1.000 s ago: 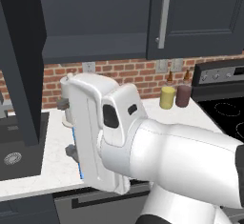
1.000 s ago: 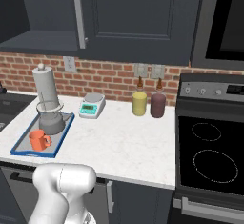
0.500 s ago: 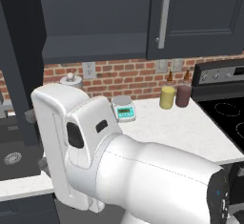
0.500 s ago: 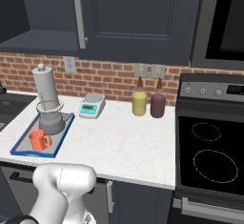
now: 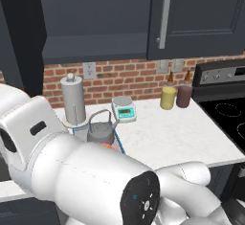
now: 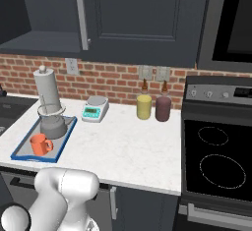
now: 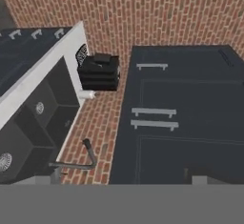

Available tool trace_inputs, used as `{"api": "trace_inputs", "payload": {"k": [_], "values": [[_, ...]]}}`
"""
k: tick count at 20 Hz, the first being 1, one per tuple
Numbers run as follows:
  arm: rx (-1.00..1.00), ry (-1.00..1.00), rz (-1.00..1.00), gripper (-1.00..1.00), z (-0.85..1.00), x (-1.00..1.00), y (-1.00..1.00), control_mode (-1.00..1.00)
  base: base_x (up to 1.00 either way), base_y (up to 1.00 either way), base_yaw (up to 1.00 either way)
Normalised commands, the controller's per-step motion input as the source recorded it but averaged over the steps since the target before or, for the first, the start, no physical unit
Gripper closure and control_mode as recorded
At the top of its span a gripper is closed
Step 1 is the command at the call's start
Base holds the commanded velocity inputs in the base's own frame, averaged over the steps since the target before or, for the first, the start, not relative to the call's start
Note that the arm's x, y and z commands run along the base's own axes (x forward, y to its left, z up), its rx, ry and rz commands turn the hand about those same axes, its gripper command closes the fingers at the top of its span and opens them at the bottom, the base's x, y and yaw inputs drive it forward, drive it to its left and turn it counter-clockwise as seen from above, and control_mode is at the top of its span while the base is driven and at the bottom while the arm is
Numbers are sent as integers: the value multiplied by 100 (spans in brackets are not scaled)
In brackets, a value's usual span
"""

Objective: Pick the kettle from the counter and place it on the tray. Then pick the mug from the cabinet and place it on the tray. Then close the cabinet doors.

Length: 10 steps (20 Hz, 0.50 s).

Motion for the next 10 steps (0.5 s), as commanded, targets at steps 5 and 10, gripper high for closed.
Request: {"api": "trace_inputs", "payload": {"k": [5,10], "values": [[-10,-9,-4,-100,-3,34,40,-100,0,0,0],[-6,0,-10,-100,-5,35,31,-100,0,0,0]]}}
